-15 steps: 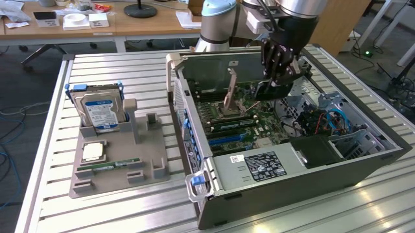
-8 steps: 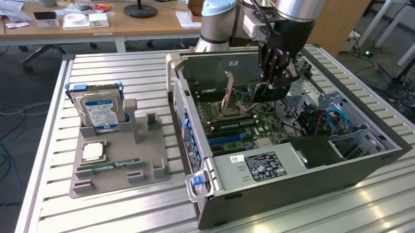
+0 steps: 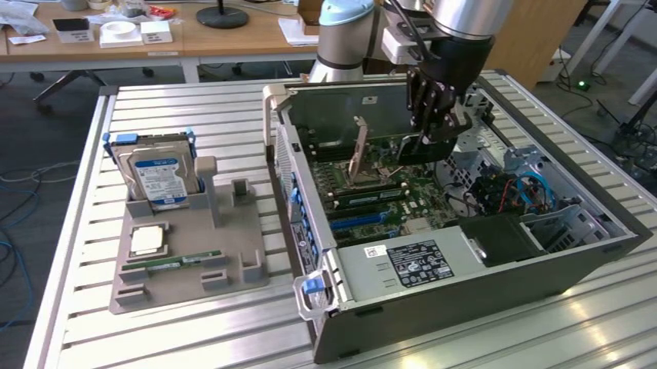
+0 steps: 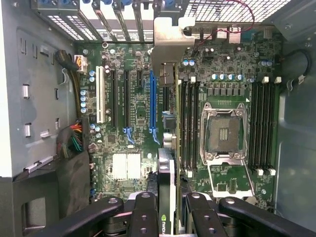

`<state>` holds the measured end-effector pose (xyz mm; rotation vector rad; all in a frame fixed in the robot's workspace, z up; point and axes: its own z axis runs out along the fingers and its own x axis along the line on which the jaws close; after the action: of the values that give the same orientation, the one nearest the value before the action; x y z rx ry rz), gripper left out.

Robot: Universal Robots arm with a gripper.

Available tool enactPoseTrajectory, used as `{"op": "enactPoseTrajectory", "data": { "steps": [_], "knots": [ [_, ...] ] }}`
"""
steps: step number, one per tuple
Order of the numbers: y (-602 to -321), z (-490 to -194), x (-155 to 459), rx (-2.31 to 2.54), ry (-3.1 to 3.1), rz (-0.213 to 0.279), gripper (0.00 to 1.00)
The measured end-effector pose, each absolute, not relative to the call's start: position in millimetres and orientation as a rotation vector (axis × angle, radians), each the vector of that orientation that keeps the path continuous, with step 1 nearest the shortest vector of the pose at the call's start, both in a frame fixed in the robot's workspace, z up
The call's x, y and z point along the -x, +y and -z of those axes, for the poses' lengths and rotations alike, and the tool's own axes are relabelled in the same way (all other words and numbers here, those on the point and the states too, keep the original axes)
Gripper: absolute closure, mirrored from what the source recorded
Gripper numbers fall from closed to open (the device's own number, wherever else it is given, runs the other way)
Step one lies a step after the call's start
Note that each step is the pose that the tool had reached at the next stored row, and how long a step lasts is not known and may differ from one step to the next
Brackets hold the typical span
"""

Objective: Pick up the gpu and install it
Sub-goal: 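Insert the gpu into the slot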

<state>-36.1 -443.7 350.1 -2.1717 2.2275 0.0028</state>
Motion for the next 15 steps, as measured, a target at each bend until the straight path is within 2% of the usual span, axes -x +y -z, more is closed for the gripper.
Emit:
{"op": "enactPoseTrajectory", "data": {
  "steps": [15],
  "knots": [
    [-443.7, -340.2, 36.3, 2.171, 2.227, -0.003, 0.73]
  ]
}}
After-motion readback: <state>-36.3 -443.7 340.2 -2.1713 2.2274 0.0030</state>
